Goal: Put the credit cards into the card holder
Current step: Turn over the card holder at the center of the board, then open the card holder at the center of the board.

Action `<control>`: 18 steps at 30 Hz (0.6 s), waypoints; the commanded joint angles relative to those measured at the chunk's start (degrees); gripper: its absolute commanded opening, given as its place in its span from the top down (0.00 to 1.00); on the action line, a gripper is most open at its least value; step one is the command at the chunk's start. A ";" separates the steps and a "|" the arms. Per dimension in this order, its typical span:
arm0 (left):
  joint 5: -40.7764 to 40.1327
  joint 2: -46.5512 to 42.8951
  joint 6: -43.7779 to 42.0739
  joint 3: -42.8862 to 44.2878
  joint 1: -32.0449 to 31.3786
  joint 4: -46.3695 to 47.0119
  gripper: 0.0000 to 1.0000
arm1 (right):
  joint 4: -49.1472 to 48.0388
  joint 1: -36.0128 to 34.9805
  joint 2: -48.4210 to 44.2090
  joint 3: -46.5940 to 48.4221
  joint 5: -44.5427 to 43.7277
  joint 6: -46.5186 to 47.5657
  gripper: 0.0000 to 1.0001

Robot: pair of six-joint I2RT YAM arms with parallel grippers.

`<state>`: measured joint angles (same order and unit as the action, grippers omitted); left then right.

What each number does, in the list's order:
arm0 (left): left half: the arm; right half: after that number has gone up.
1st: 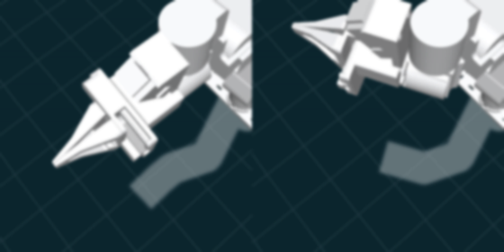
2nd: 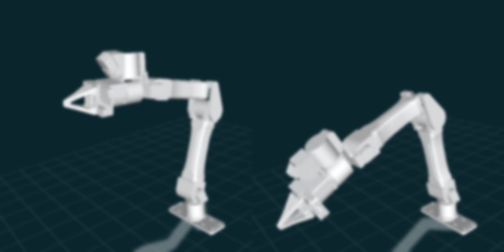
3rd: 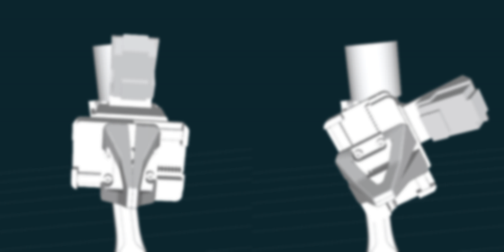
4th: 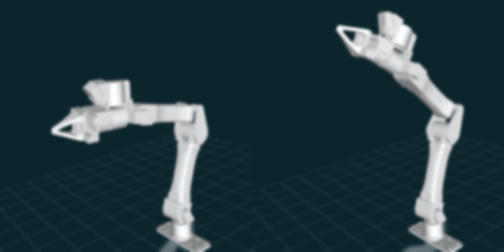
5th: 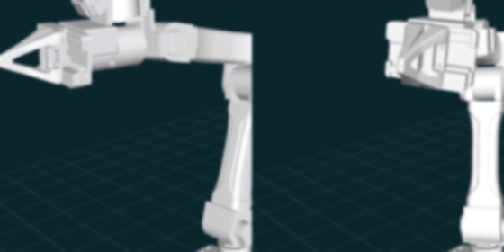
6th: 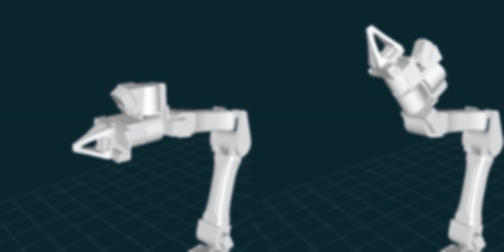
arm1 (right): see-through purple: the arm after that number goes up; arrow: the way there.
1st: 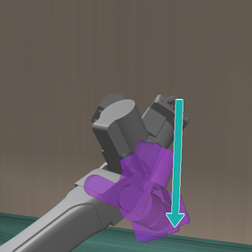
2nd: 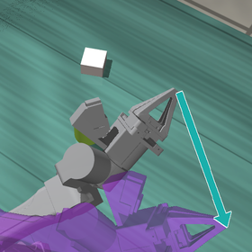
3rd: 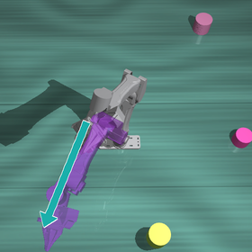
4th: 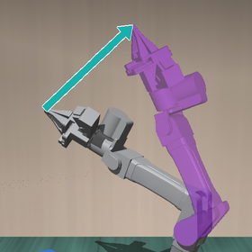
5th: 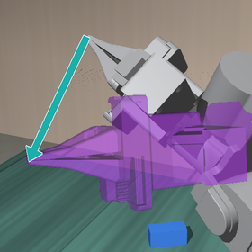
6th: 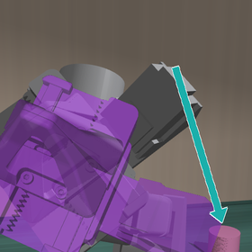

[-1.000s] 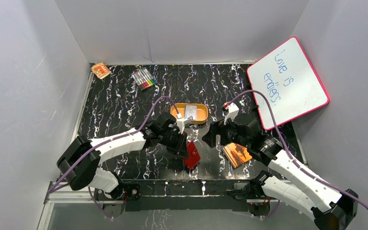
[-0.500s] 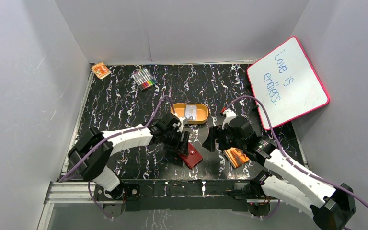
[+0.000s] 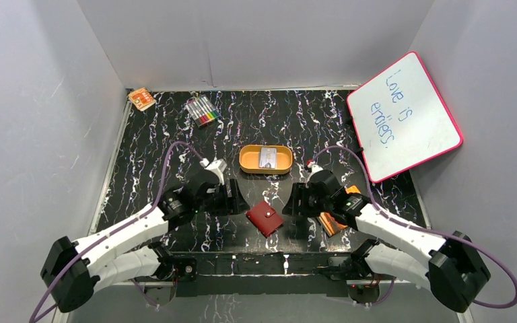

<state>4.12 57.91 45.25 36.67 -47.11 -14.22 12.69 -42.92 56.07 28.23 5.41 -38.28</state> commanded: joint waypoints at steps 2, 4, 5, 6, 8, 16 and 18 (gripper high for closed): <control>-2.11 -5.99 10.32 -7.14 -0.27 5.13 0.28 | -10.75 -0.76 5.02 -3.04 1.61 -9.18 0.40; -2.25 -6.74 10.46 -7.79 -0.31 5.04 0.20 | -11.73 -0.88 6.64 -3.20 1.47 -9.73 0.41; -3.06 -7.21 11.08 -7.91 -0.22 4.34 0.14 | -12.11 -1.05 7.27 -3.18 1.52 -9.83 0.41; -4.22 -7.79 11.54 -8.04 -0.28 3.63 0.09 | -12.15 -1.22 7.93 -3.14 1.67 -9.99 0.42; -7.84 -9.80 13.74 -8.61 -0.27 2.36 0.07 | -14.29 -1.71 9.26 -2.86 1.94 -10.28 0.42; -11.15 -18.00 18.99 -13.74 -0.17 3.99 0.10 | -16.11 -5.63 15.41 -1.89 0.84 -12.27 0.51; -10.18 -17.30 18.17 -13.31 -0.19 3.63 0.10 | -16.55 -7.17 15.76 -1.62 -0.09 -13.37 0.53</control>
<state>-5.45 40.64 62.72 23.35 -47.20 -11.79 -1.50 -47.57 70.96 24.80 7.11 -49.23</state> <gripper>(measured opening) 0.905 0.487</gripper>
